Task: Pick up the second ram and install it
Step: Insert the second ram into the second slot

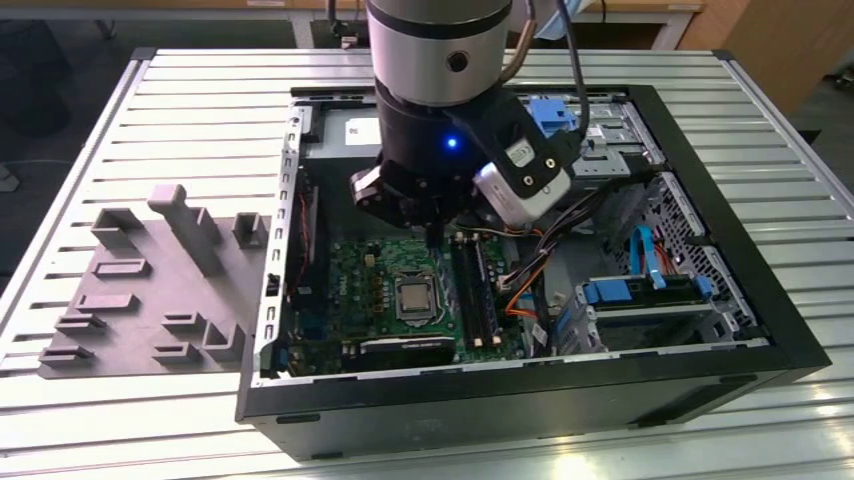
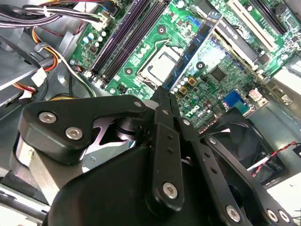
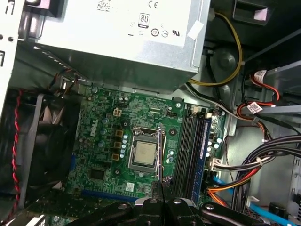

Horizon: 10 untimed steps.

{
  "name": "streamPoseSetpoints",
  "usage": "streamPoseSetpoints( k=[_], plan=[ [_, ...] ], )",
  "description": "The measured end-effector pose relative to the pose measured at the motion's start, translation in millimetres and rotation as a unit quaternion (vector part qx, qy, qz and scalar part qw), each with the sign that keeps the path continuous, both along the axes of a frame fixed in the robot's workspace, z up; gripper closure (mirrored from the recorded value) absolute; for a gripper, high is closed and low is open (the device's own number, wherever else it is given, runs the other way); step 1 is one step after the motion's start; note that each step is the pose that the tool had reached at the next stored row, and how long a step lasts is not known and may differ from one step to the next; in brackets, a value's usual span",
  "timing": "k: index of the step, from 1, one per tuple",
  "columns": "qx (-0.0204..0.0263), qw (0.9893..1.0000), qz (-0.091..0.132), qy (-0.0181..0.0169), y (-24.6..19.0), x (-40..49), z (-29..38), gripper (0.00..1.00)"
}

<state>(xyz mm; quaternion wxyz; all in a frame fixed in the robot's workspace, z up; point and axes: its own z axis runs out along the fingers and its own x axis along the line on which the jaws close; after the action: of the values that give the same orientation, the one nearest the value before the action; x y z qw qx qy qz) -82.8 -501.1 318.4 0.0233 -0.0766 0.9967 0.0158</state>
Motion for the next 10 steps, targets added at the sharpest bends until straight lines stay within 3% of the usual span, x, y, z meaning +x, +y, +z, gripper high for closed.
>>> streamPoseSetpoints(
  k=[10],
  plan=[
    [0.0002, 0.9996, -0.029, 0.0, 0.0, 2.3, -4.6, 0.89]
  ],
)
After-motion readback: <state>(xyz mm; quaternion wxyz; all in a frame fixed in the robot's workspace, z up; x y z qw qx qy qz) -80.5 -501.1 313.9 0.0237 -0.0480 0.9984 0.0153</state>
